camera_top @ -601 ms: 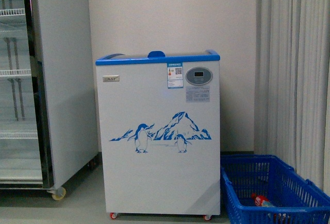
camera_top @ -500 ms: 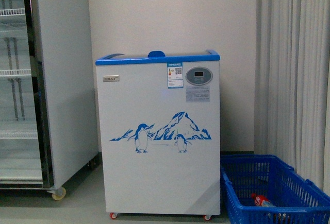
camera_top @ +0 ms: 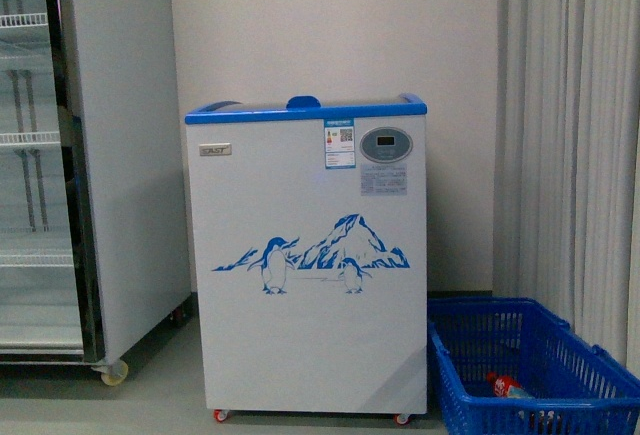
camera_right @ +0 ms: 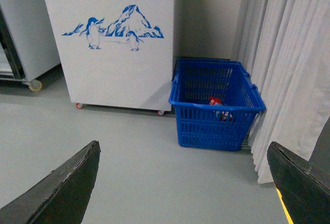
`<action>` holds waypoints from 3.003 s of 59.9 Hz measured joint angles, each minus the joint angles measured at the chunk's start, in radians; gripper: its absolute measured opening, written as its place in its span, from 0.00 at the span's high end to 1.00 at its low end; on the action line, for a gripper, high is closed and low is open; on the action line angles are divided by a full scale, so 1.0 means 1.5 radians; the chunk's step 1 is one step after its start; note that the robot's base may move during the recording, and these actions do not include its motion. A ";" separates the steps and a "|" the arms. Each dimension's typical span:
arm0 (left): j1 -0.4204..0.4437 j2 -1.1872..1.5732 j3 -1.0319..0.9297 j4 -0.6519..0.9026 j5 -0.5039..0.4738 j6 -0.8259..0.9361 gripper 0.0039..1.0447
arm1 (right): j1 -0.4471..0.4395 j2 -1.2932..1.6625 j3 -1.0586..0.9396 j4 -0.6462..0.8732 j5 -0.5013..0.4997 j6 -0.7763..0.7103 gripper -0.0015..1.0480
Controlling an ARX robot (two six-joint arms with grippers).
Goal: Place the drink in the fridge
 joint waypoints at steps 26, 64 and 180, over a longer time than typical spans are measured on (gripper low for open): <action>0.000 0.000 0.000 0.000 0.000 0.000 0.08 | 0.000 0.000 0.000 0.000 0.000 0.000 0.07; 0.000 0.000 0.000 0.000 0.000 0.000 0.08 | 0.000 0.000 0.000 0.000 0.000 0.000 0.07; 0.000 0.001 0.000 0.000 0.000 0.000 0.08 | -0.192 1.545 0.566 0.434 0.311 -0.340 0.07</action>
